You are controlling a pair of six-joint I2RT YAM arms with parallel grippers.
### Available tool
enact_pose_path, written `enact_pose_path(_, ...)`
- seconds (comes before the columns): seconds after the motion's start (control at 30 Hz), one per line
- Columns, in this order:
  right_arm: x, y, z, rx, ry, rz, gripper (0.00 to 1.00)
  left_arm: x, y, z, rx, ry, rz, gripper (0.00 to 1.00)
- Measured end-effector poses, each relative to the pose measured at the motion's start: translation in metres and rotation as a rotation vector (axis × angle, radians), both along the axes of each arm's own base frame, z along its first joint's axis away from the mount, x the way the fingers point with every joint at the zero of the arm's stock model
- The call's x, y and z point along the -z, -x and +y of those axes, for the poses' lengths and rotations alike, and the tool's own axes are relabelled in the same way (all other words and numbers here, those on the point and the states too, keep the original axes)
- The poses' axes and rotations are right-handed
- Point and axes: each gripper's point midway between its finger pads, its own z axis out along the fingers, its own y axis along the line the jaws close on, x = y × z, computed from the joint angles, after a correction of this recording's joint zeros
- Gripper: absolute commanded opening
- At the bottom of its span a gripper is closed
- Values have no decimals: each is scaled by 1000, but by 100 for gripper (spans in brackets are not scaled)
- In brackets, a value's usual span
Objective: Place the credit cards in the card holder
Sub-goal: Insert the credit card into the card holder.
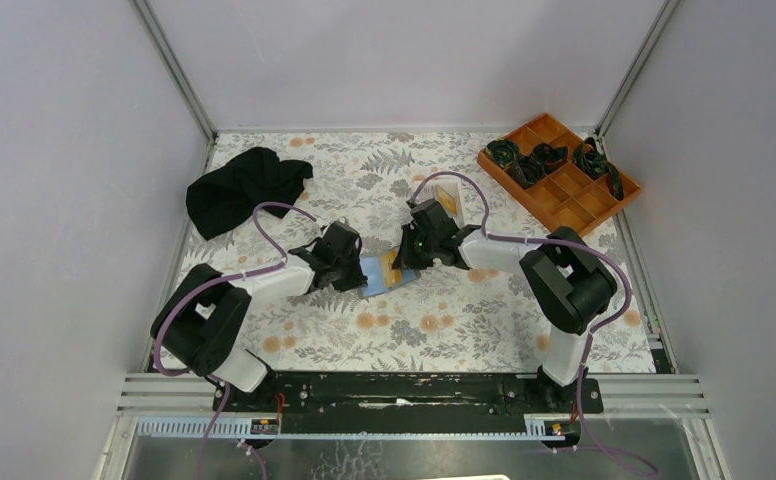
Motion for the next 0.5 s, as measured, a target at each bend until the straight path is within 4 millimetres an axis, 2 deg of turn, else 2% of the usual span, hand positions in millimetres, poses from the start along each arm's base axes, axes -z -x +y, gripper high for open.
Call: enact_pose_path(0.5, 4, 3, 1, 13, -13, 3, 0, 0, -1, 0, 19, -14, 1, 0)
